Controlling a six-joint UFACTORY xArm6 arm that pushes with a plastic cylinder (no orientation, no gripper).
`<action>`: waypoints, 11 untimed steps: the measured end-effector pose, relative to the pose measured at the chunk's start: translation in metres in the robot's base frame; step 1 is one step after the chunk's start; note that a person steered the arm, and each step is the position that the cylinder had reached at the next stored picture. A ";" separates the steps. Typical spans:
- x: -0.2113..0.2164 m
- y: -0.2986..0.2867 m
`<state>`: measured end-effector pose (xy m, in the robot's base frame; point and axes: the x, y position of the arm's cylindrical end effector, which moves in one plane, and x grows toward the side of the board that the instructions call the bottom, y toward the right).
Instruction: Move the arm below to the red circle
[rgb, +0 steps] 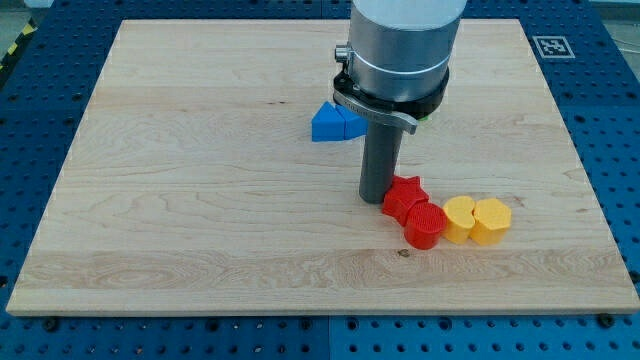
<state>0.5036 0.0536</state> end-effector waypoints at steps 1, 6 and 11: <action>0.000 0.014; 0.026 -0.046; 0.115 0.006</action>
